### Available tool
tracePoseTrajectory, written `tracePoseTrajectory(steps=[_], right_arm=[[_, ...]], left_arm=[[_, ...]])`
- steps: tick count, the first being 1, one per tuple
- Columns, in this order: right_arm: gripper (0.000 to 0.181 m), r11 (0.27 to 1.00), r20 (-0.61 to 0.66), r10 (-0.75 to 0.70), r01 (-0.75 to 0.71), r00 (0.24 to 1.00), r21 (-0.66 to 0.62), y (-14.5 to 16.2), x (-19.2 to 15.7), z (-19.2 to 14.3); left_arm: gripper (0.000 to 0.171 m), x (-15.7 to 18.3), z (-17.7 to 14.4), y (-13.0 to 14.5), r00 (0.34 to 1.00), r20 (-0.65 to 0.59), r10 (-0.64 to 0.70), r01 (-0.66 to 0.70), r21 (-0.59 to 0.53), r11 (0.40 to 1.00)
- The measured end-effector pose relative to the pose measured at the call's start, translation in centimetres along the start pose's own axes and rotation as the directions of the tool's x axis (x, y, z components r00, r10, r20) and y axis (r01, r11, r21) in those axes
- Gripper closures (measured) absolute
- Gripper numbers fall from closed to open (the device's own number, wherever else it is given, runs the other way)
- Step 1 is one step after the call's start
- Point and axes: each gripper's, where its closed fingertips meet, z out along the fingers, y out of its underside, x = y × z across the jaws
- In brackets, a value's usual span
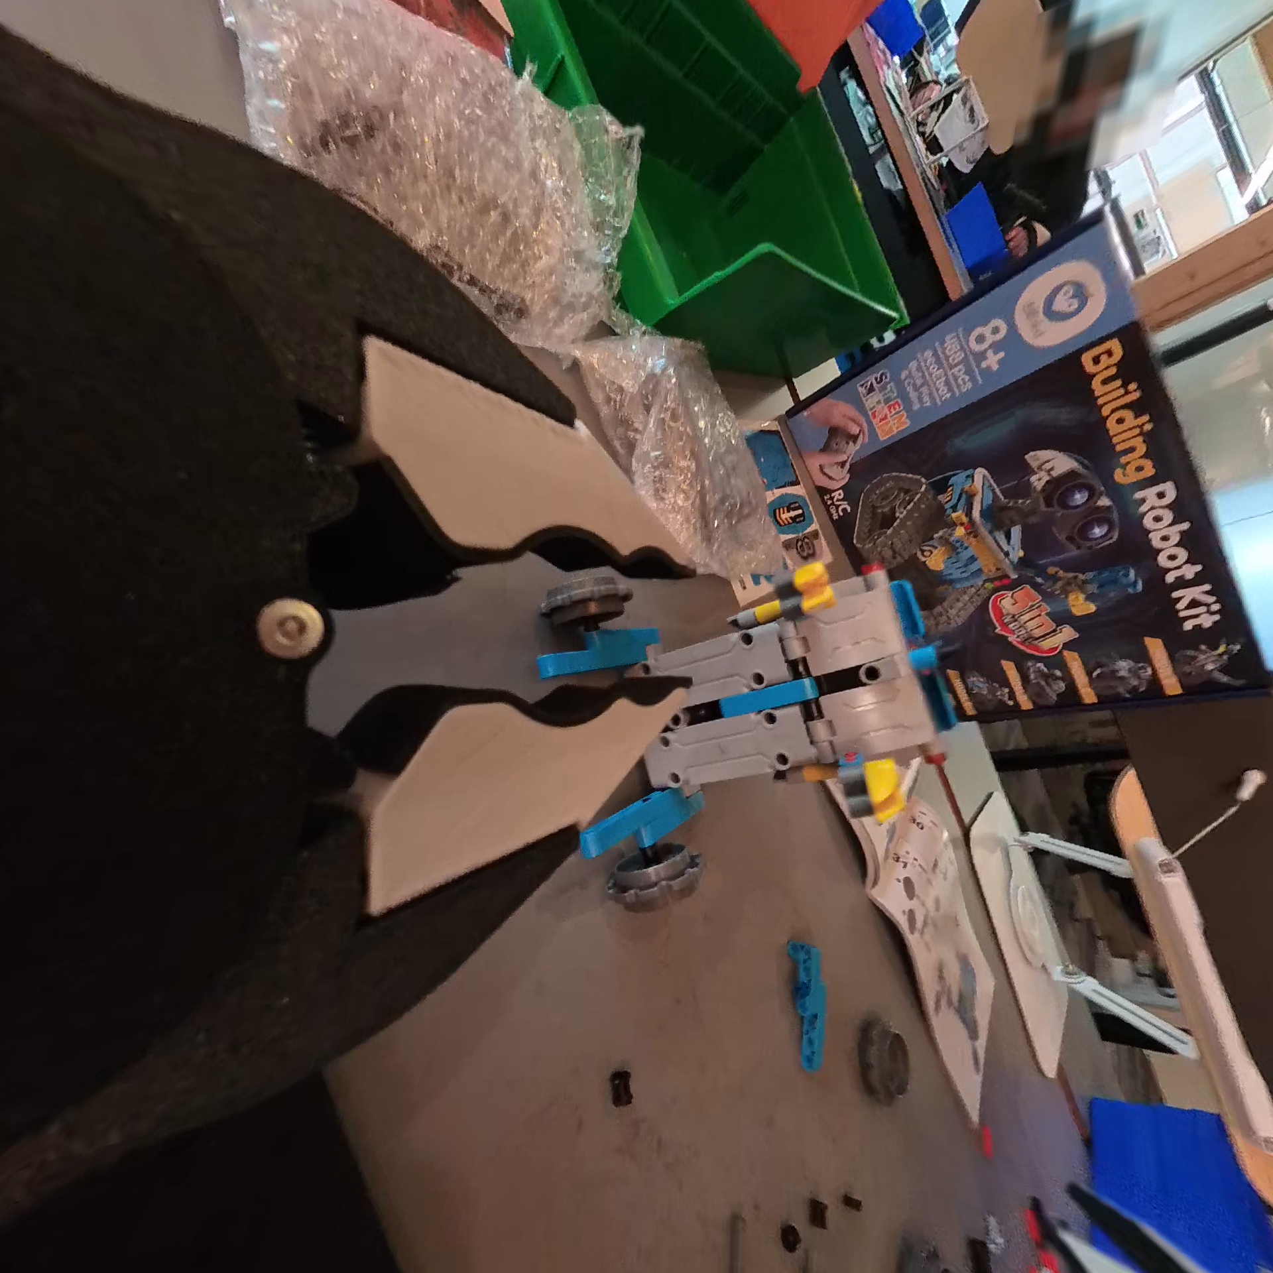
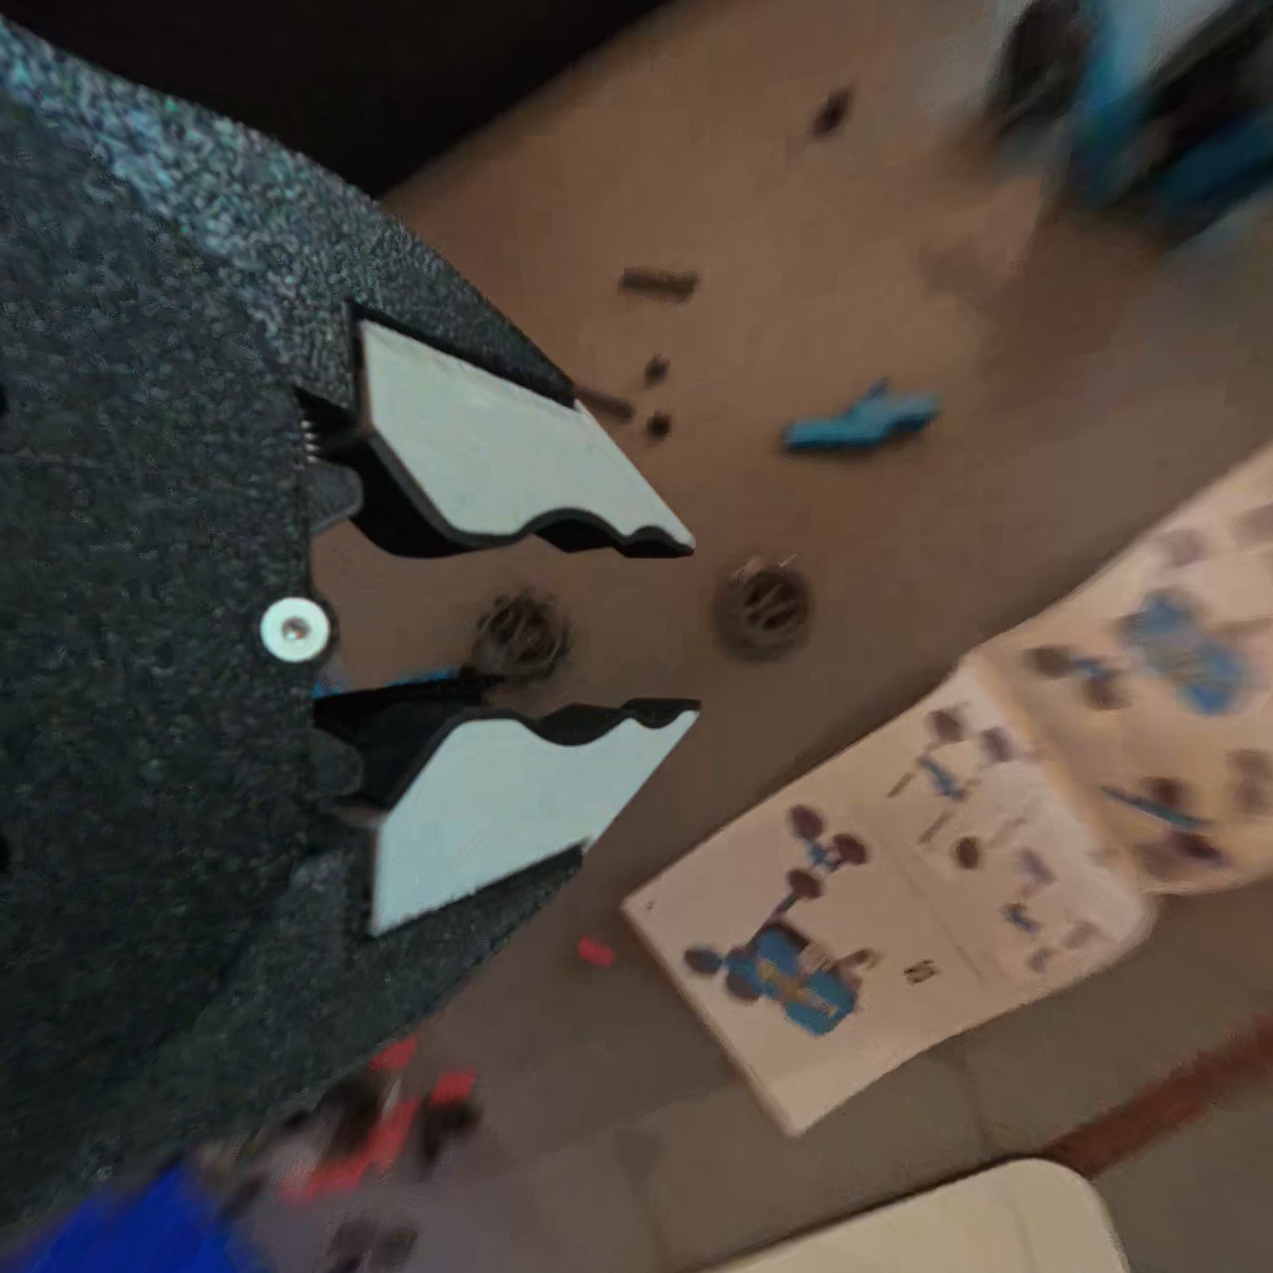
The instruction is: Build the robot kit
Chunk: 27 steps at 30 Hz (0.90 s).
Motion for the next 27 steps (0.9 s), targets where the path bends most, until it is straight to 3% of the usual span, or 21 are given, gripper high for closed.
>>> tracePoseTrajectory(steps=[1,3,7,9,12,16,27], right_arm=[[0.14,0.986,0.094,0.064,-0.077,0.993,0.149,-0.7,-1.3,-0.7],[0.141,0.888,0.234,0.159,-0.242,0.959,0.391,-1.7,-2.8,-2.2],[0.142,0.699,0.308,0.226,-0.374,0.924,0.609,-0.9,-3.8,-3.8],[0.141,0.715,0.289,0.219,-0.355,0.932,0.602,-0.7,-4.4,-3.4],[0.145,0.759,0.163,0.208,-0.264,0.965,0.595,-0.3,-3.7,-2.3],[0.147,0.775,0.13,0.214,-0.249,0.968,0.581,0.1,-2.9,-2.0],[0.151,0.73,0.194,0.292,-0.35,0.936,0.587,0.9,-0.5,-2.4]], left_arm=[[0.144,-0.2,-0.2,-0.4,1.0,0.004,-0.024,0.024,0.012,1.0],[0.144,-0.5,-0.9,-1.3,0.996,0.005,-0.094,0.093,0.042,0.995],[0.144,0.4,-2.0,-3.0,0.983,-0.031,-0.179,0.181,0.073,0.981],[0.144,1.3,-1.9,-3.5,0.98,-0.05,-0.195,0.198,0.079,0.977],[0.144,2.1,-1.1,-3.3,0.975,-0.055,-0.214,0.218,0.067,0.974],[0.144,1.2,-0.5,-2.6,0.967,-0.016,-0.256,0.257,0.052,0.965],[0.144,0.5,-0.6,-2.8,0.968,0.032,-0.25,0.245,0.106,0.964]])
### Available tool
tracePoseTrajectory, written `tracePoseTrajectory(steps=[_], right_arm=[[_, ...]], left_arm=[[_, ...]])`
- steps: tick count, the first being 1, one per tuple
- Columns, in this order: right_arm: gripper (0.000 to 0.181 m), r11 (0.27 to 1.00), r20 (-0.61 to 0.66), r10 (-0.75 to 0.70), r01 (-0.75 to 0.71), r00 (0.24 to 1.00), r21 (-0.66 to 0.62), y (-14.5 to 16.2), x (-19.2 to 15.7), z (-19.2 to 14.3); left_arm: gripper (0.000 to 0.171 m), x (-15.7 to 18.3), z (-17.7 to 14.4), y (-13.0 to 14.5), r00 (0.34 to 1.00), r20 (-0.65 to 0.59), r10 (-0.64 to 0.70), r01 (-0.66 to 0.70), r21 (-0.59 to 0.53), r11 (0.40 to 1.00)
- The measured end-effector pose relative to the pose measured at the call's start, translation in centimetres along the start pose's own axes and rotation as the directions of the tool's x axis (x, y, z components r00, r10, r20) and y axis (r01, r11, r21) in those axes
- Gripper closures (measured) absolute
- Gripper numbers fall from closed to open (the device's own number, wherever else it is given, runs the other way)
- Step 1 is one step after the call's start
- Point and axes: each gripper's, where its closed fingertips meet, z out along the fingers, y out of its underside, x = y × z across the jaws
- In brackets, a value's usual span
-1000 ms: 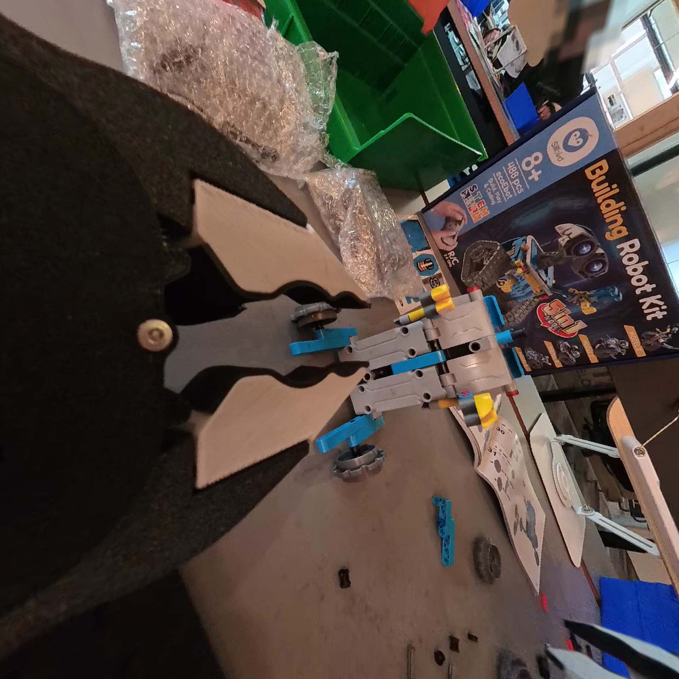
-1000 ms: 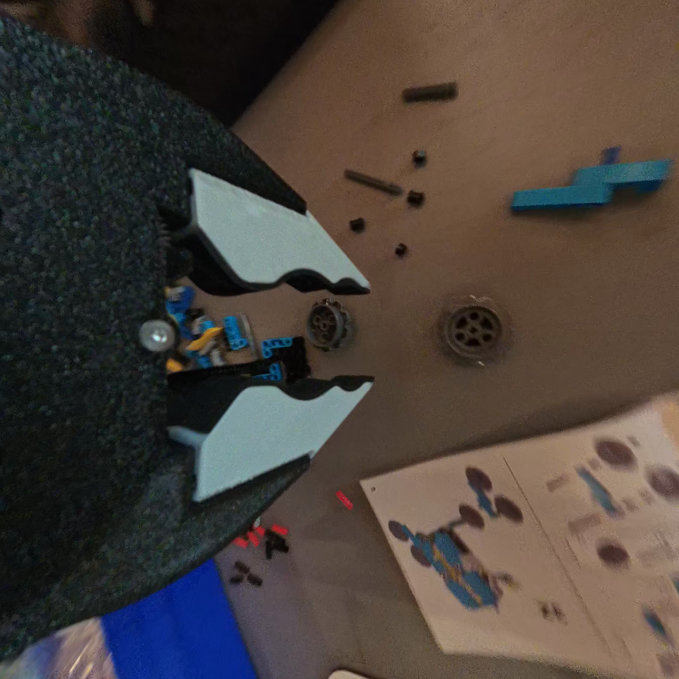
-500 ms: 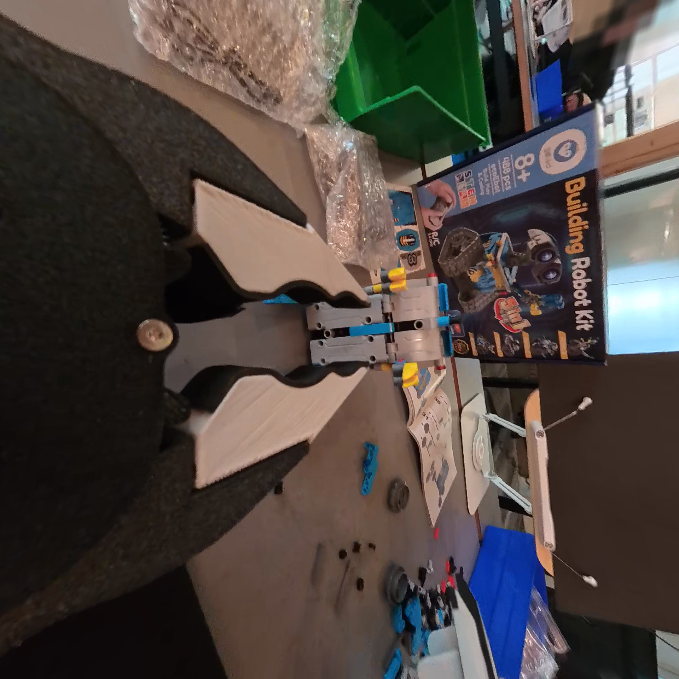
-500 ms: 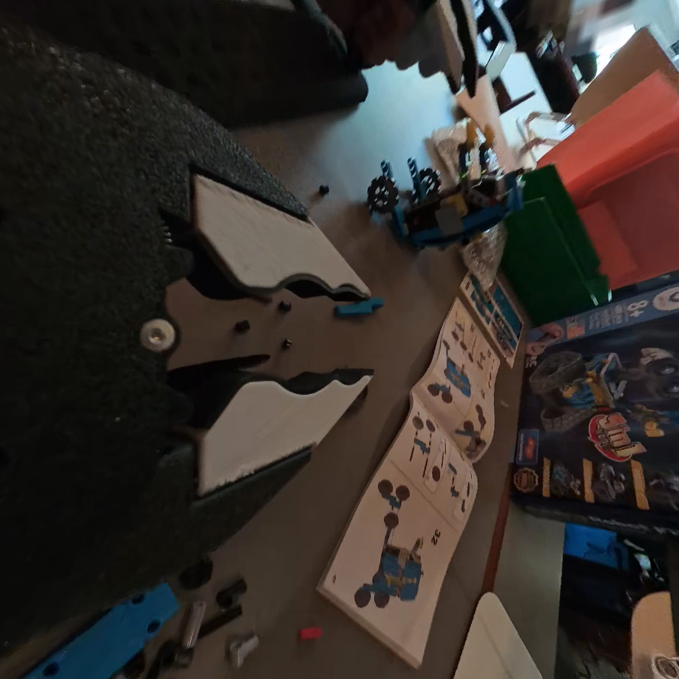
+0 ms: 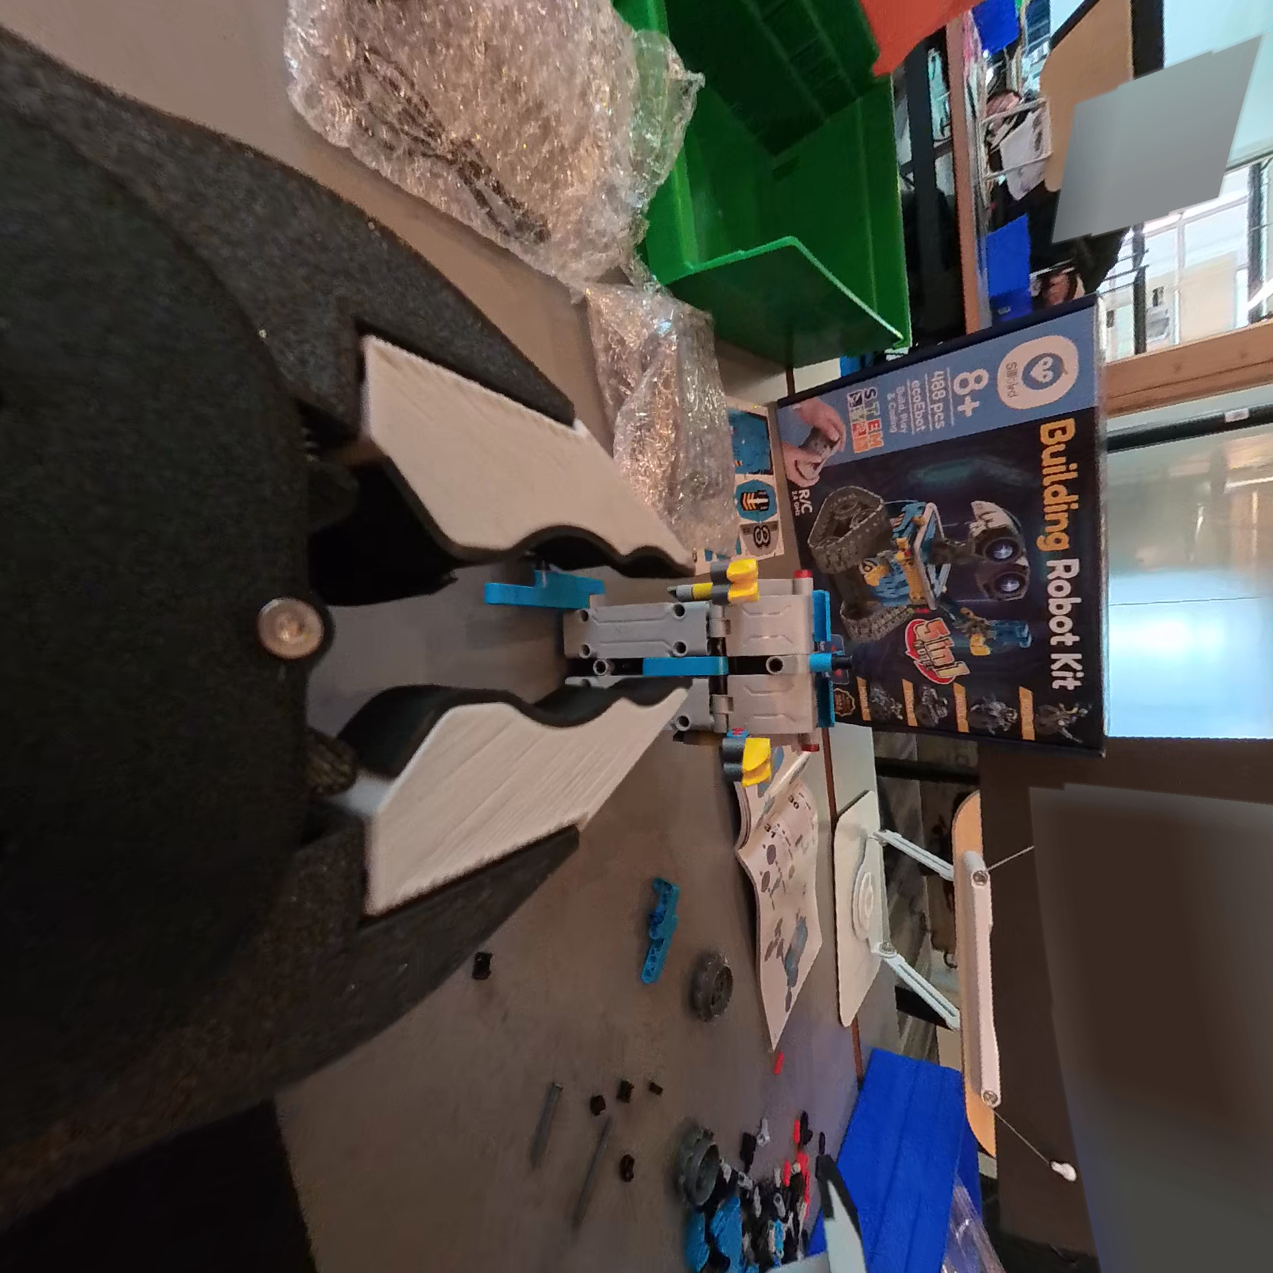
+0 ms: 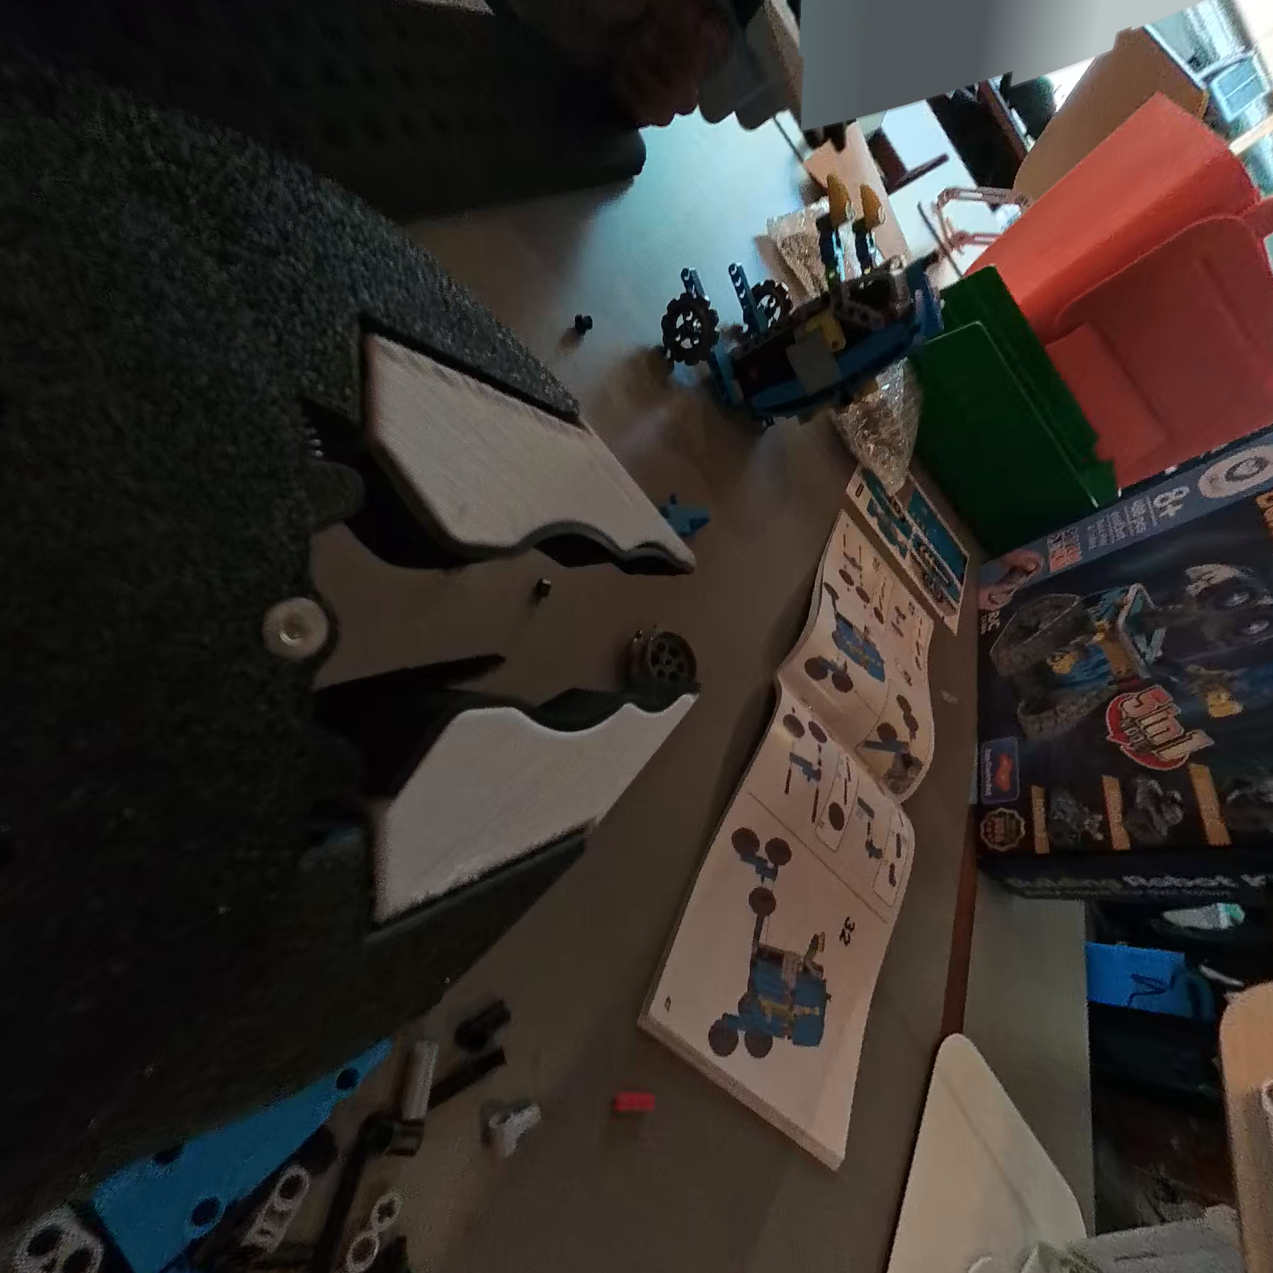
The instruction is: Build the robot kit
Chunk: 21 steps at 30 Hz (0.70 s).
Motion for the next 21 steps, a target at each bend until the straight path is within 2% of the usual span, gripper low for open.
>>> tracePoseTrajectory(steps=[11,21], right_arm=[[0.151,0.997,0.008,0.0,0.0,1.0,-0.071,1.5,0.4,0.2],[0.151,0.995,0.036,0.036,-0.032,0.999,-0.099,2.3,0.2,0.4]], left_arm=[[0.144,-1.8,0.0,-0.1,0.987,-0.007,-0.163,0.163,0.027,0.986],[0.144,-1.2,0.6,0.5,0.995,0.005,-0.103,0.103,-0.019,0.995]])
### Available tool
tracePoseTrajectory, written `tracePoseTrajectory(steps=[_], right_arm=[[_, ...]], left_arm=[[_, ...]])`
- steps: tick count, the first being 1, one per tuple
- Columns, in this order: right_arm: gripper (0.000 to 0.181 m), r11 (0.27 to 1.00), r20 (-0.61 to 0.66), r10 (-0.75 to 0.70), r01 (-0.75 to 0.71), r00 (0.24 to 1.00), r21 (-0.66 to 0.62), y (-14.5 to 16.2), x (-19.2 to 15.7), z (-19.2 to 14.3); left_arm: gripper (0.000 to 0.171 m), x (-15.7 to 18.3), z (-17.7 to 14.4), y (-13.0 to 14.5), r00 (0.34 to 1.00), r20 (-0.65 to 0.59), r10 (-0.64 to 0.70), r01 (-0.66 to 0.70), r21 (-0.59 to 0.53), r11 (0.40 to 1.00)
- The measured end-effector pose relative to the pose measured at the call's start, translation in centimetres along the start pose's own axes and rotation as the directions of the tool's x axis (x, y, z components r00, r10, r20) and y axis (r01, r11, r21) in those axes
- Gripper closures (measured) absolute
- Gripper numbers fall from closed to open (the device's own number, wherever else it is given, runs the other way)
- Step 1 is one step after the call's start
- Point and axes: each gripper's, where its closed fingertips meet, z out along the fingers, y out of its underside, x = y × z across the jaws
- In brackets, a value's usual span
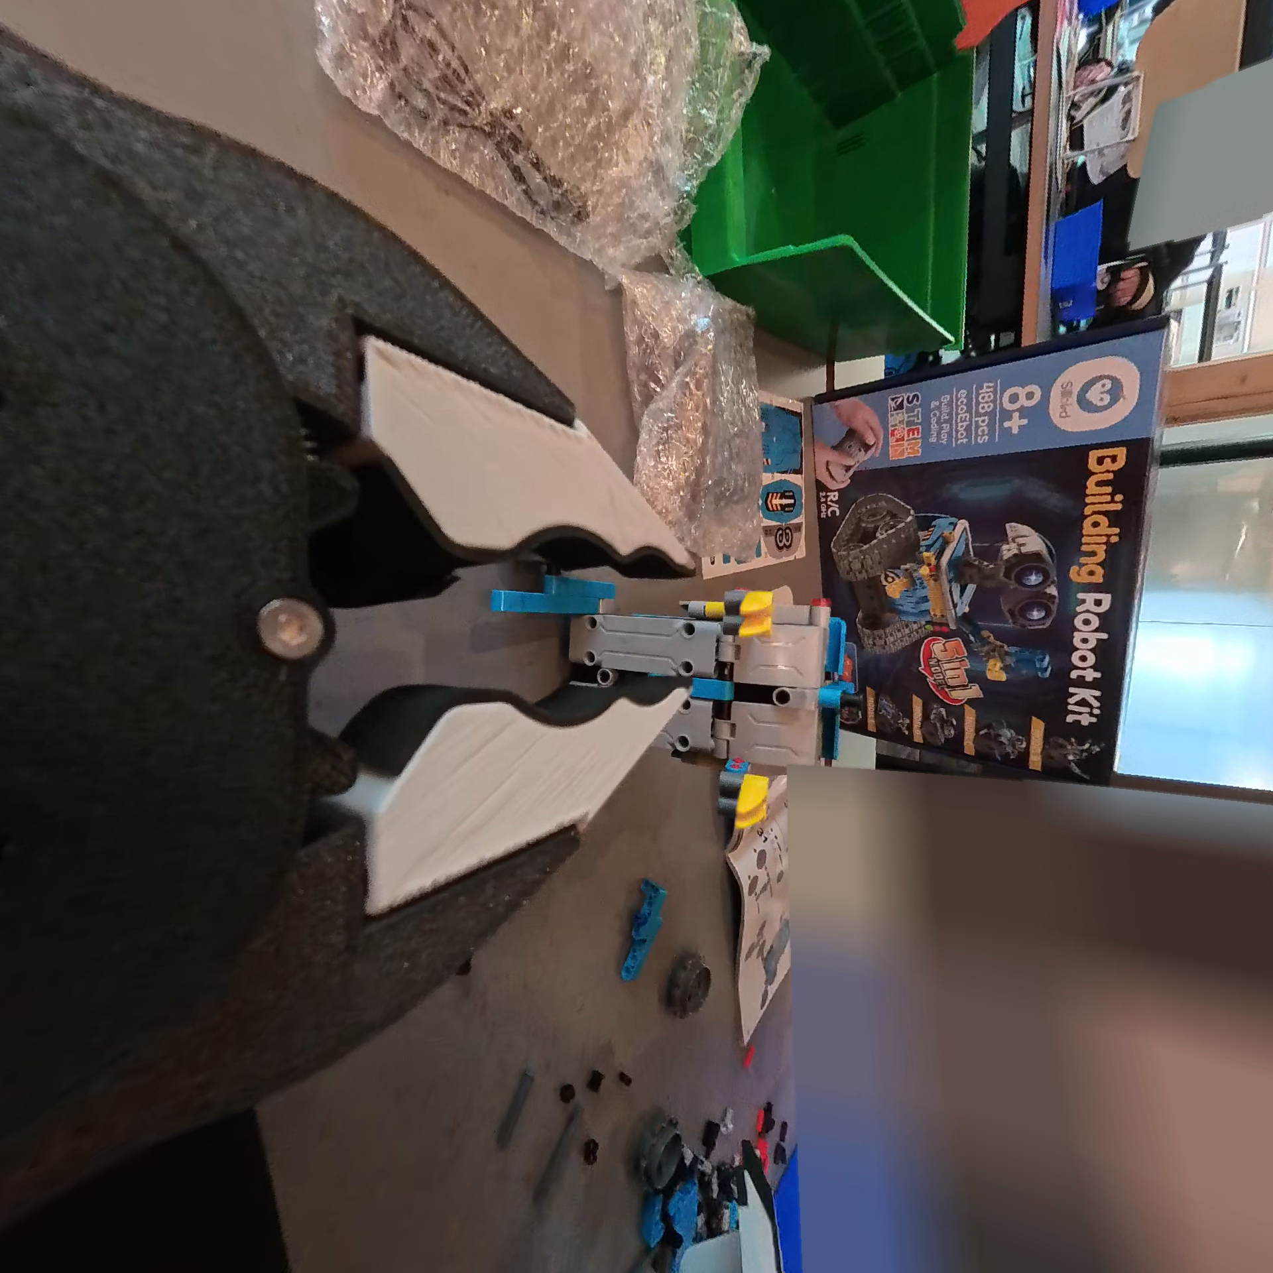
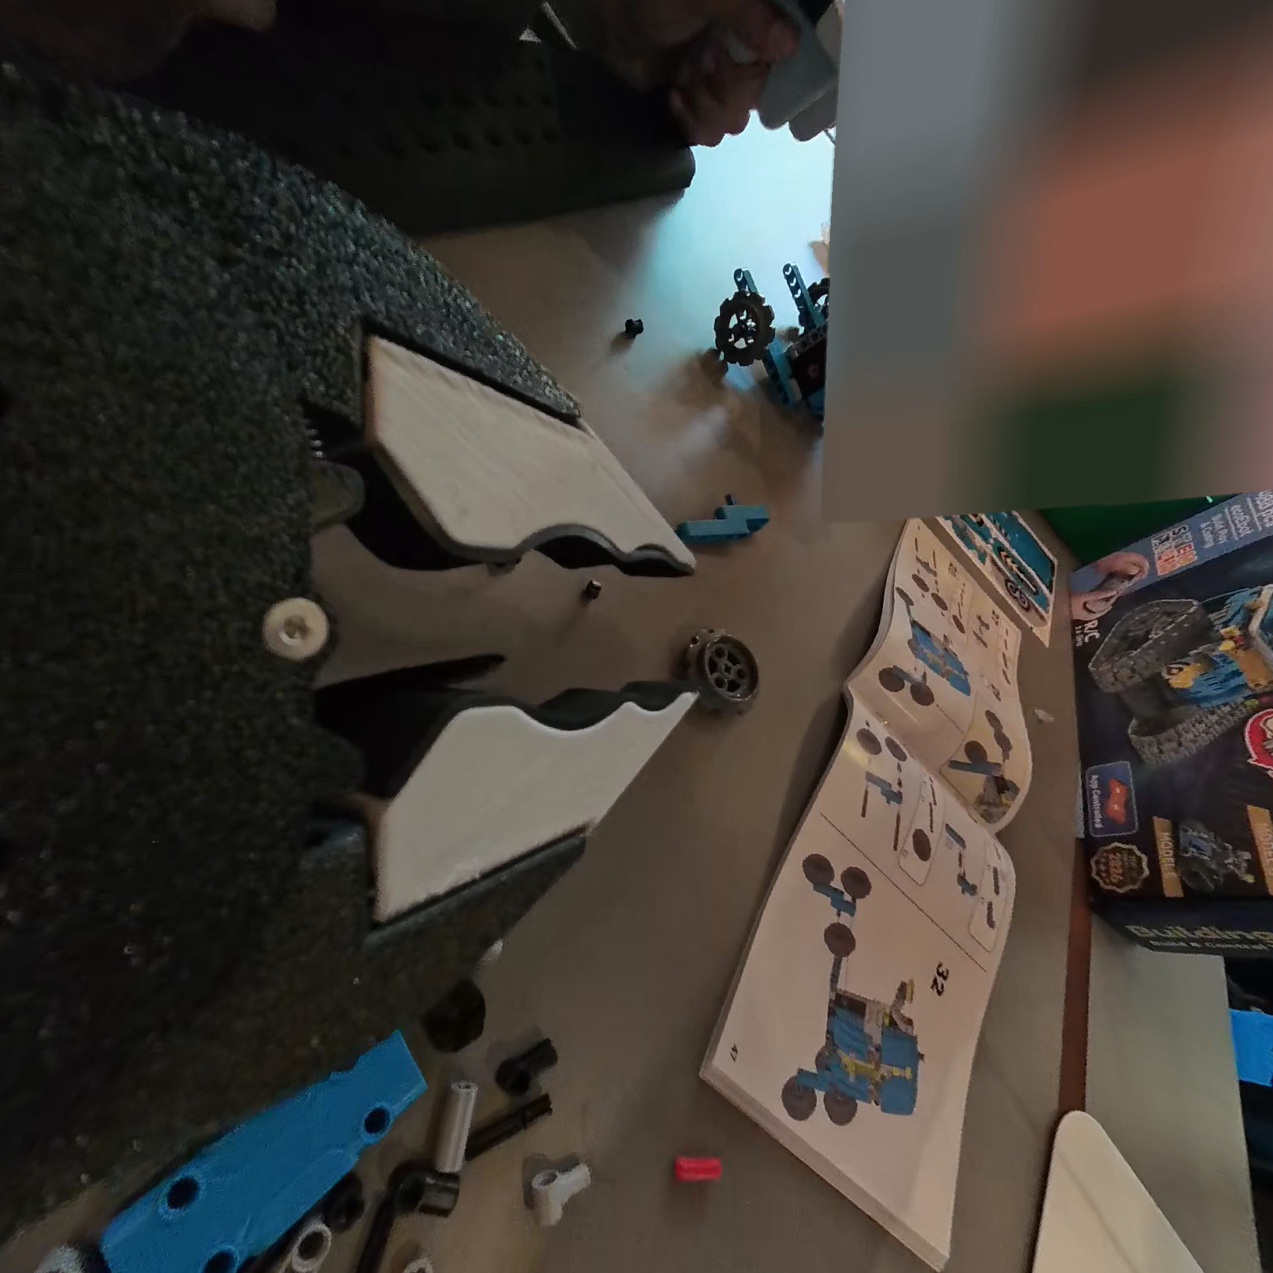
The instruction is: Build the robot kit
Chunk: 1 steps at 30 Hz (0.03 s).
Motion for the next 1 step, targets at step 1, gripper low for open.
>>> tracePoseTrajectory(steps=[1], right_arm=[[0.151,1.0,0.001,0.003,-0.003,1.0,0.001,-0.02,0.03,-0.02]], left_arm=[[0.144,0.05,0.05,0.05,1.0,-0.001,0.003,-0.003,-0.004,1.0]])
